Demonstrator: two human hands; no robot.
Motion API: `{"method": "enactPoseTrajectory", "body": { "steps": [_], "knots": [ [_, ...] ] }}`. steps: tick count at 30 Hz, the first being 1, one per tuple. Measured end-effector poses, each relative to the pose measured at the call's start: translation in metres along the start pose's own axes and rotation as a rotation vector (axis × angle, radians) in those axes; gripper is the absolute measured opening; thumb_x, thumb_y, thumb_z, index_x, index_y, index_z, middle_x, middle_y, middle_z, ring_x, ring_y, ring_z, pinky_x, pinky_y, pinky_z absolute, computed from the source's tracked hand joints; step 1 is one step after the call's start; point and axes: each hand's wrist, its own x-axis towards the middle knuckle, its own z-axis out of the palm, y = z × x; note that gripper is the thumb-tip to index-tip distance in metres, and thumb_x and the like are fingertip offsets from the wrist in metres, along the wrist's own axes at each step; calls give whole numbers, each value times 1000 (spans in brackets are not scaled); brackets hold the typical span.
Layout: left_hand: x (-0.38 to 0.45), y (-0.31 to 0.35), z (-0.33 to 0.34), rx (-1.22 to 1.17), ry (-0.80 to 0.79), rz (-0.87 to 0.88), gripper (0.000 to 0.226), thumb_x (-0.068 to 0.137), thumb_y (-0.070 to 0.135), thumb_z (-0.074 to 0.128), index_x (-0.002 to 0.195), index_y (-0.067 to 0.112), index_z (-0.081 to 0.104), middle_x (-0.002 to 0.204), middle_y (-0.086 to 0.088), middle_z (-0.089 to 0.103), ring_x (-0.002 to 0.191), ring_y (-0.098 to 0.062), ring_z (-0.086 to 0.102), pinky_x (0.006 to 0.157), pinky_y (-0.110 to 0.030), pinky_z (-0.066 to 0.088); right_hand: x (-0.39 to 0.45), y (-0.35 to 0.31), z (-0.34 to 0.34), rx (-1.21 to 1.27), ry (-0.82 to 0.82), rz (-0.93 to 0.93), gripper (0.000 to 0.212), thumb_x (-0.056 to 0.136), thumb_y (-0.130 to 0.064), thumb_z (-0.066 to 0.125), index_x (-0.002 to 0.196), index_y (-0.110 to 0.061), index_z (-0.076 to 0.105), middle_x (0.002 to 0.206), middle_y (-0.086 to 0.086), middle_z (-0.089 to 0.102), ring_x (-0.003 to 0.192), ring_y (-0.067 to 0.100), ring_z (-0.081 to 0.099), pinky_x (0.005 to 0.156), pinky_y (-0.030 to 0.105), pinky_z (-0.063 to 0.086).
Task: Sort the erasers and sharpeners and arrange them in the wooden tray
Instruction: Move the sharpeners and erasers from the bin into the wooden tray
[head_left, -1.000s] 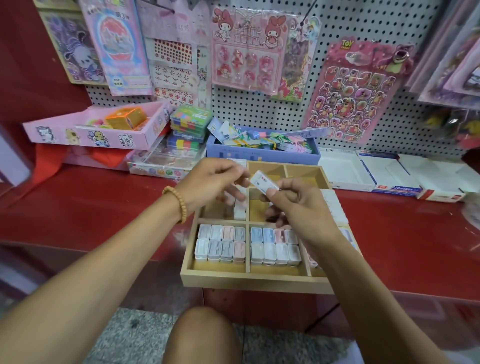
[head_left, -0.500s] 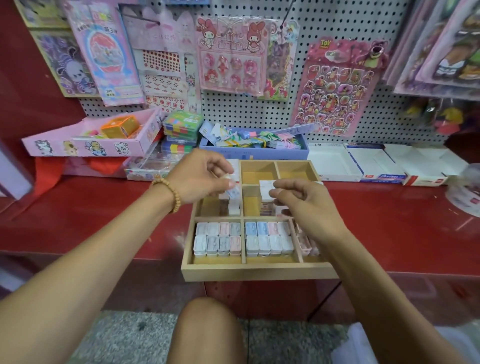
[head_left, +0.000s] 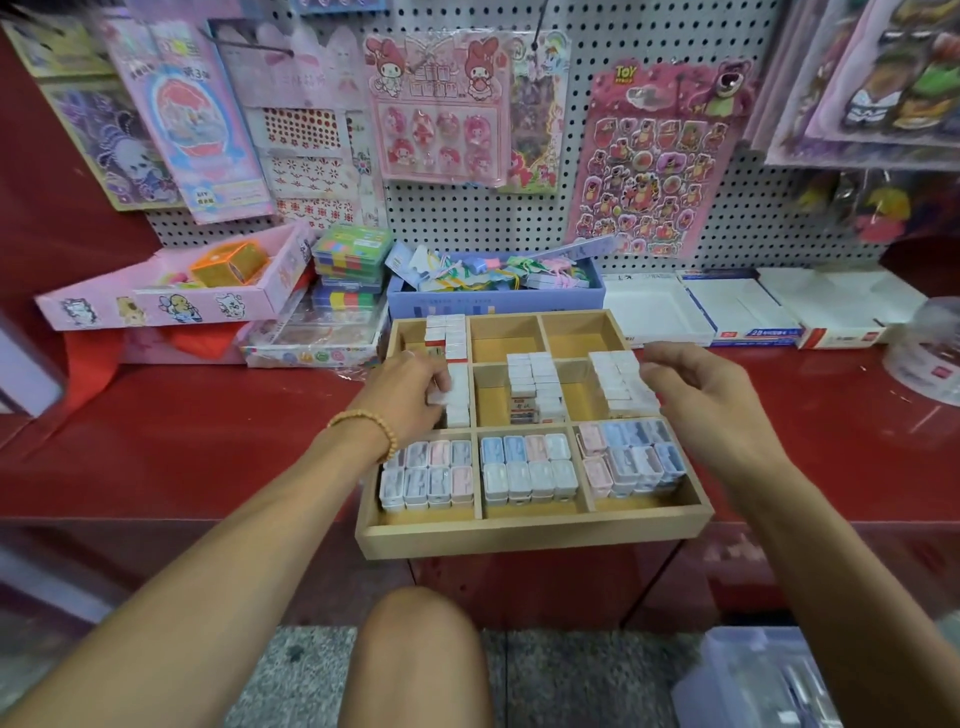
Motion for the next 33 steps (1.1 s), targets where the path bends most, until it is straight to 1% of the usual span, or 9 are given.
{"method": "enactPoseTrajectory", "body": {
  "steps": [3, 7, 12, 16, 20, 23, 25, 29, 33],
  "knots": [
    [0, -1, 1, -28, 4, -7, 24, 80, 1, 67, 87, 22, 60, 95, 2, 55, 88, -14, 54, 81, -25, 45, -1, 2, -7, 6, 33, 9, 33, 98, -23, 58, 130, -16, 63, 116, -7, 68, 110, 8, 62, 106, 42, 48],
    [1, -2, 1, -16, -14, -13, 24, 79, 2, 67, 87, 23, 59, 95, 3, 56, 89, -14, 55, 81, -26, 47, -4, 2, -11, 2, 34, 0, 33, 99, -27, 57, 129, -15, 62, 112, -9, 68, 107, 4, 61, 103, 39, 49],
    [1, 2, -9, 39, -69, -34, 17, 82, 12, 71, 94, 21, 64, 92, 7, 56, 91, -13, 57, 79, -24, 44, -9, 3, -17, 30, 26, -3, 28, 101, -26, 56, 126, -16, 62, 105, -13, 66, 98, -1, 61, 65, 14, 50],
    [-5, 9, -25, 33, -2, -103, 15, 84, 23, 71, 97, 23, 64, 93, 7, 59, 93, -16, 60, 87, -36, 51, -14, 4, -25, 49, 63, -9, 17, 100, -23, 56, 114, -23, 65, 95, -17, 67, 86, -10, 63, 83, 23, 51],
    [-22, 43, -36, -207, 101, -84, 8, 86, 24, 70, 93, 22, 66, 92, 6, 65, 83, -13, 65, 79, -32, 54, -22, 5, -38, 53, 98, -2, 26, 99, -25, 59, 122, -18, 65, 101, -14, 68, 96, -1, 63, 97, 35, 51],
    [-45, 83, -33, -510, 90, -70, 4, 87, 18, 70, 89, 21, 68, 88, 5, 68, 77, -14, 66, 68, -22, 53, -33, 6, -53, 31, 132, -17, 30, 98, -25, 60, 125, -13, 66, 99, -8, 68, 90, 6, 61, 92, 30, 49],
    [-62, 112, -24, -675, 62, -62, 5, 88, 13, 69, 88, 18, 69, 87, -1, 69, 78, -20, 67, 66, -27, 56, -44, 8, -67, 15, 155, -28, 30, 97, -25, 60, 125, -13, 66, 96, -9, 65, 86, 5, 59, 87, 26, 47],
    [-99, 171, 6, -939, -79, -82, 6, 91, 7, 63, 92, 9, 68, 86, -4, 69, 76, -14, 71, 59, -25, 56, -75, 22, -97, -26, 198, -22, 26, 98, -24, 60, 121, -16, 66, 90, -17, 60, 81, -6, 55, 74, 4, 39],
    [-134, 215, 51, -956, -303, -24, 11, 93, 13, 61, 103, 15, 66, 93, -6, 65, 80, -9, 68, 64, -24, 57, -109, 51, -124, -47, 260, 30, 24, 97, -23, 61, 118, -15, 66, 81, -18, 57, 70, -11, 55, 74, 13, 40]
  ]
}}
